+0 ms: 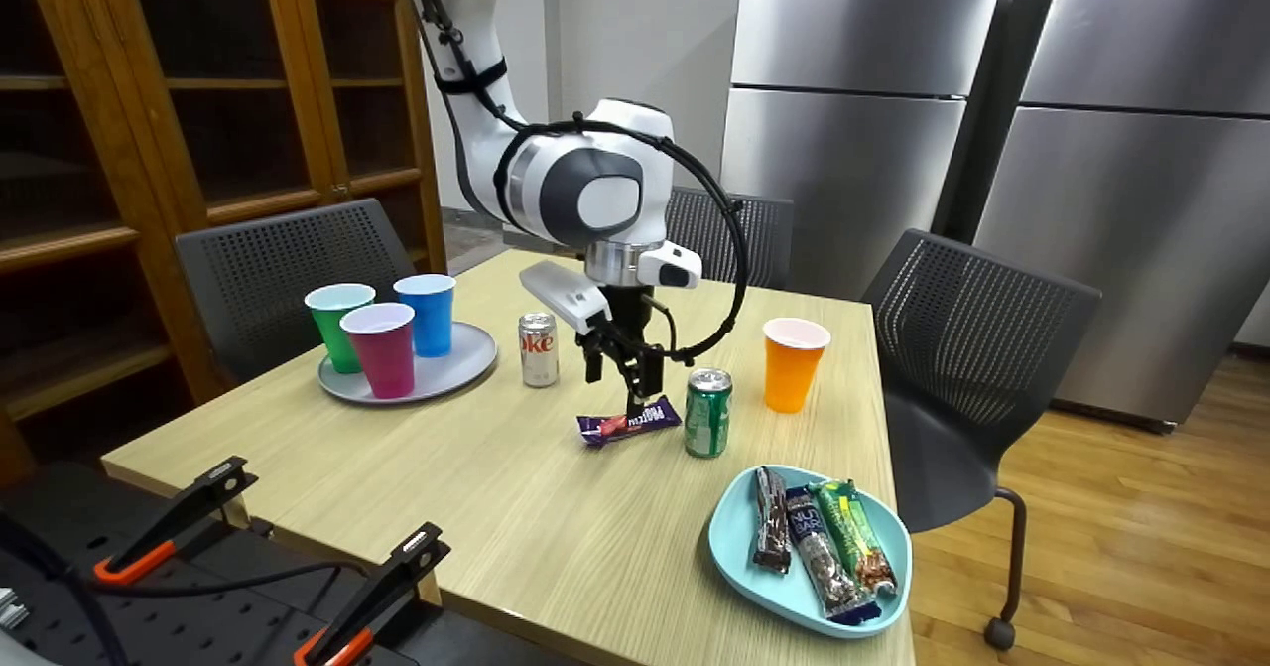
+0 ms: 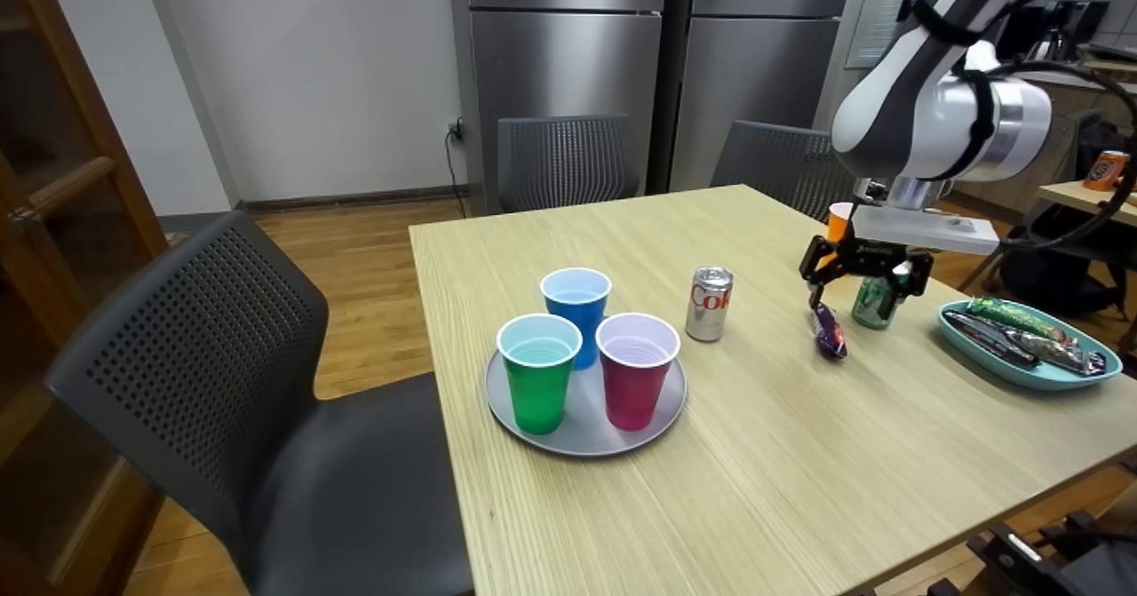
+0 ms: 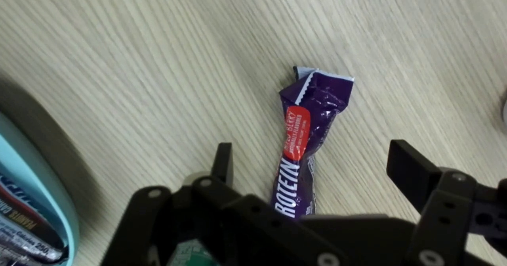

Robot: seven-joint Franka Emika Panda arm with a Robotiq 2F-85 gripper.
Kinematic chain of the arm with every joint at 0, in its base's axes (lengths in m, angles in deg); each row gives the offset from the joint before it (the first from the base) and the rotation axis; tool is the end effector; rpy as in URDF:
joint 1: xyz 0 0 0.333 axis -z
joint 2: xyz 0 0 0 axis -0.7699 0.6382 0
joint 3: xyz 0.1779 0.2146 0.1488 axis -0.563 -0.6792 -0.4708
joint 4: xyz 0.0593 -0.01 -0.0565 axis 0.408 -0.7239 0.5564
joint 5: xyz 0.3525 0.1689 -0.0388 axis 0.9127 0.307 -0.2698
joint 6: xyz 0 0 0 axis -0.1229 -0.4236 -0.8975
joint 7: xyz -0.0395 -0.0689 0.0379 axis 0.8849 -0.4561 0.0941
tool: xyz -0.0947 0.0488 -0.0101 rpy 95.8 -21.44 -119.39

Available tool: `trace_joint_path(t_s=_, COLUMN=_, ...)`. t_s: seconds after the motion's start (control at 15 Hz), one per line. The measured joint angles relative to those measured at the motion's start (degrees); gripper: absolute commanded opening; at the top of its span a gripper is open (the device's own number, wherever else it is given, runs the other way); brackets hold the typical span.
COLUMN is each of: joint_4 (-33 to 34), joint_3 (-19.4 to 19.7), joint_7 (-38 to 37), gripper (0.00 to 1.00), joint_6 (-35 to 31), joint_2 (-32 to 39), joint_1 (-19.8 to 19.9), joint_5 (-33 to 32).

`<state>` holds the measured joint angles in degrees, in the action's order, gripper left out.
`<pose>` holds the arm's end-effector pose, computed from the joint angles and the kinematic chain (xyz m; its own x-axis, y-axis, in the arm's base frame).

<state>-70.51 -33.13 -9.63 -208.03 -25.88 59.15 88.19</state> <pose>0.5245 -0.1510 0.0994 0.8601 -0.5093 -0.0288 -0.5097 -0.8603 -0.0104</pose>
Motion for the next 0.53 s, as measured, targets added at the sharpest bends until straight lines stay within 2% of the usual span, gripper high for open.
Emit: trace_joint_path(t_s=0.53, joint_4=5.6, joint_3=1.5, joint_7=-3.6, gripper=1.0, joint_6=0.0, joint_2=6.1, joint_1=-0.9, joint_5=0.0)
